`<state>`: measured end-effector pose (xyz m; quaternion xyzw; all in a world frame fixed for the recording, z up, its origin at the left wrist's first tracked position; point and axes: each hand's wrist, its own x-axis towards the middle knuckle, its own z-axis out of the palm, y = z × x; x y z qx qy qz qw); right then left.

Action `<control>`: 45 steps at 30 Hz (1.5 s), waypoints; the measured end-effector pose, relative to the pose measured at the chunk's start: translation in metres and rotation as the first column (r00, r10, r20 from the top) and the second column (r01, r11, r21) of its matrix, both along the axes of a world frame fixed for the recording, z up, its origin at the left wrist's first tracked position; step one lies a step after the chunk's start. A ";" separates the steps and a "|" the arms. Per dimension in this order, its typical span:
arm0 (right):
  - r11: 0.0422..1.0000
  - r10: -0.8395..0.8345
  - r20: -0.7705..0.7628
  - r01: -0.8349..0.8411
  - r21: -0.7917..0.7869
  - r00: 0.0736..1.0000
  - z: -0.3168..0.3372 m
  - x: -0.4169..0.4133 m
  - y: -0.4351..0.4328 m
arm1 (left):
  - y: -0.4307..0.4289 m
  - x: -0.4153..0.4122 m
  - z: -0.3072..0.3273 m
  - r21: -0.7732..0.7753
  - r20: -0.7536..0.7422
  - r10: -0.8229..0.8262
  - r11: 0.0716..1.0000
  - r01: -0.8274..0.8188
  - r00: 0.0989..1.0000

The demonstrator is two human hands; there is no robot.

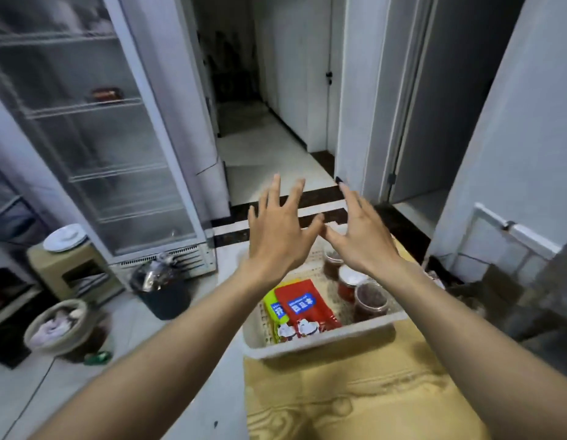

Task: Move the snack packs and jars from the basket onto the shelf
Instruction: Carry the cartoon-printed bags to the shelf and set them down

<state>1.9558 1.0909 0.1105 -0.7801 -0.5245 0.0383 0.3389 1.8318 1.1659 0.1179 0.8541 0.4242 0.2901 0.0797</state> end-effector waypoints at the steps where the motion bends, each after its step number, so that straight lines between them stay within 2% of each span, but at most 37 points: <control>1: 0.999 0.020 -0.052 -0.021 -0.035 0.998 -0.012 0.003 0.013 | 0.008 0.003 -0.011 -0.069 0.004 0.018 0.997 -0.017 1.000; 4: 0.986 0.038 -0.233 -0.075 -0.151 0.972 -0.055 0.009 0.046 | 0.030 0.009 -0.054 -0.312 0.041 0.073 0.948 -0.057 0.996; 7: 0.955 -0.007 -0.417 -0.118 -0.272 0.909 -0.108 0.013 0.068 | 0.048 0.005 -0.105 -0.545 0.016 0.125 0.833 -0.096 0.992; 10: 0.906 -0.096 -0.504 -0.135 -0.401 0.858 -0.157 0.017 0.084 | 0.064 -0.001 -0.150 -0.672 -0.049 0.172 0.723 -0.160 0.984; 14: 0.811 -0.255 -0.508 -0.104 -0.575 0.823 -0.206 0.021 0.095 | 0.084 -0.010 -0.205 -0.748 -0.158 0.192 0.617 -0.244 0.969; 17: 0.752 -0.352 -0.509 -0.087 -0.654 0.785 -0.234 0.024 0.099 | 0.091 -0.016 -0.237 -0.806 -0.175 0.212 0.531 -0.263 0.962; 20: 0.711 -0.417 -0.476 -0.048 -0.701 0.774 -0.255 0.025 0.103 | 0.091 -0.019 -0.262 -0.873 -0.110 0.256 0.437 -0.216 0.960; 22: 0.690 -0.412 -0.420 -0.024 -0.723 0.809 -0.261 0.026 0.105 | 0.090 -0.018 -0.275 -0.907 -0.030 0.321 0.390 -0.161 0.947; 25: 0.661 -0.419 -0.374 -0.005 -0.750 0.827 -0.262 0.027 0.109 | 0.091 -0.016 -0.293 -0.918 0.051 0.394 0.381 -0.113 0.918; 28: 0.651 -0.421 -0.381 -0.018 -0.759 0.823 -0.270 0.031 0.112 | 0.091 -0.014 -0.305 -0.931 0.095 0.399 0.359 -0.060 0.912; 33: 0.702 -0.456 -0.540 -0.087 -0.707 0.707 -0.281 0.032 0.116 | 0.095 -0.012 -0.314 -0.953 0.208 0.452 0.295 0.074 0.867; 36: 0.787 -0.368 -0.627 -0.129 -0.603 0.687 -0.285 0.032 0.116 | 0.096 -0.012 -0.312 -0.934 0.244 0.402 0.343 0.102 0.882; 38: 0.844 -0.299 -0.654 -0.128 -0.521 0.695 -0.283 0.031 0.115 | 0.099 -0.013 -0.306 -0.903 0.278 0.365 0.414 0.113 0.889; 40: 0.894 -0.232 -0.677 -0.121 -0.431 0.698 -0.274 0.031 0.112 | 0.102 -0.015 -0.301 -0.874 0.349 0.357 0.457 0.164 0.866; 43: 0.946 -0.213 -0.644 -0.008 -0.323 0.735 -0.257 0.035 0.107 | 0.110 -0.020 -0.285 -0.855 0.437 0.399 0.462 0.235 0.806; 45: 0.972 -0.205 -0.678 0.065 -0.227 0.706 -0.246 0.040 0.101 | 0.114 -0.022 -0.272 -0.819 0.518 0.400 0.487 0.303 0.756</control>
